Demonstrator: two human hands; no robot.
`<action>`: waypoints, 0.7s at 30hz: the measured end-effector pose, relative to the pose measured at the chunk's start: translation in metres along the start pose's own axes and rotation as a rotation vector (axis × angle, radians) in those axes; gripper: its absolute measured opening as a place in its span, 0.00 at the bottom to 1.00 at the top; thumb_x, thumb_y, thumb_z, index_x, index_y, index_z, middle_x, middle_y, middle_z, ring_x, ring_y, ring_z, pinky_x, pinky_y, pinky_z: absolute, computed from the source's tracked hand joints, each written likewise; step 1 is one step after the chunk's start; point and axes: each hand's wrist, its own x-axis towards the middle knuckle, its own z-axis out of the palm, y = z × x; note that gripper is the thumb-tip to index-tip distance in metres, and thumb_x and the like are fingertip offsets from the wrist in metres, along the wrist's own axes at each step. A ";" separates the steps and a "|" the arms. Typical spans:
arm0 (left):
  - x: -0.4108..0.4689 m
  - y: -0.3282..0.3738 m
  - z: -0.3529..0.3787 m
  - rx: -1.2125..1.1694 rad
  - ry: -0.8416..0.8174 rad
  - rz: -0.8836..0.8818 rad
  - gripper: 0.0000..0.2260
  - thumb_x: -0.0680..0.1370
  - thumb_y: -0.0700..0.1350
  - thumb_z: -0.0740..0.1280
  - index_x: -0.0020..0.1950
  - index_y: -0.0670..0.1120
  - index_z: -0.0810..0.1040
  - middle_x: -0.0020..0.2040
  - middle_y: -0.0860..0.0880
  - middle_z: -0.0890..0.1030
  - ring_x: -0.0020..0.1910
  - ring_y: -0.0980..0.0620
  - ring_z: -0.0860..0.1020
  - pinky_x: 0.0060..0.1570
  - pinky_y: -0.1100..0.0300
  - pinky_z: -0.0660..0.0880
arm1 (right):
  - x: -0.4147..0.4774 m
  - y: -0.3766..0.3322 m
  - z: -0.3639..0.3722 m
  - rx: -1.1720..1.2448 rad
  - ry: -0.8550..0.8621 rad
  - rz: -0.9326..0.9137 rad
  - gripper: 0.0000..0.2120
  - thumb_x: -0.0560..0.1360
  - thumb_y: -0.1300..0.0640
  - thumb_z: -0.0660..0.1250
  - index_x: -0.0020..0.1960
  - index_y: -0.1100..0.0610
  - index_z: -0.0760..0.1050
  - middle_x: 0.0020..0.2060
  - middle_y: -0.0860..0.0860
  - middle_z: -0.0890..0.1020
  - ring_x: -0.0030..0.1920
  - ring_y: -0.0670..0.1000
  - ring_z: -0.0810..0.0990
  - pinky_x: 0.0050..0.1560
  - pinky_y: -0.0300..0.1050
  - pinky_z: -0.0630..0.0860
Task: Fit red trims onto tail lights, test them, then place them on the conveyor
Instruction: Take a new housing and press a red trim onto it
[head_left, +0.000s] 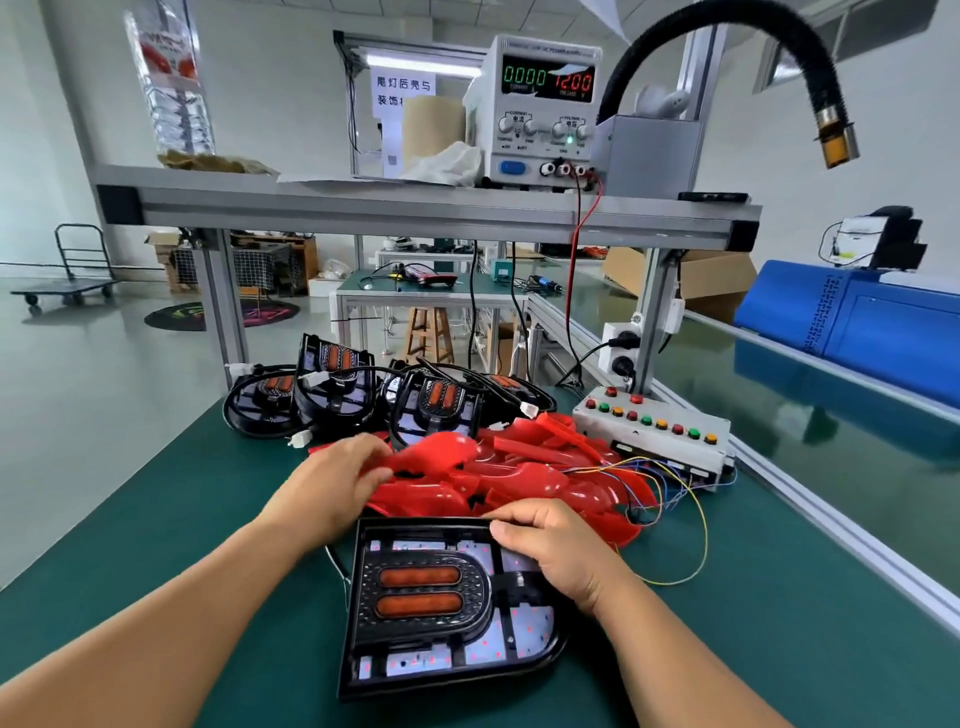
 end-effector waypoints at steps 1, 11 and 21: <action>0.002 0.001 -0.004 -0.039 0.024 -0.013 0.08 0.81 0.47 0.65 0.59 0.49 0.77 0.51 0.52 0.81 0.47 0.54 0.77 0.51 0.58 0.72 | 0.000 0.001 0.000 0.007 0.019 -0.010 0.08 0.77 0.61 0.69 0.46 0.50 0.83 0.41 0.46 0.86 0.43 0.43 0.83 0.52 0.39 0.78; -0.013 0.038 -0.033 -0.308 0.010 0.234 0.15 0.78 0.43 0.69 0.55 0.66 0.78 0.49 0.61 0.82 0.51 0.61 0.79 0.52 0.69 0.73 | 0.005 -0.002 0.004 0.098 0.224 -0.143 0.11 0.78 0.60 0.67 0.41 0.51 0.85 0.43 0.48 0.86 0.45 0.46 0.82 0.51 0.44 0.78; -0.029 0.031 -0.056 -0.039 -0.025 0.359 0.13 0.77 0.51 0.65 0.60 0.55 0.83 0.48 0.65 0.79 0.52 0.67 0.76 0.55 0.69 0.72 | 0.008 -0.002 0.006 0.358 0.277 -0.010 0.15 0.82 0.57 0.60 0.45 0.56 0.85 0.44 0.50 0.87 0.47 0.47 0.85 0.47 0.35 0.78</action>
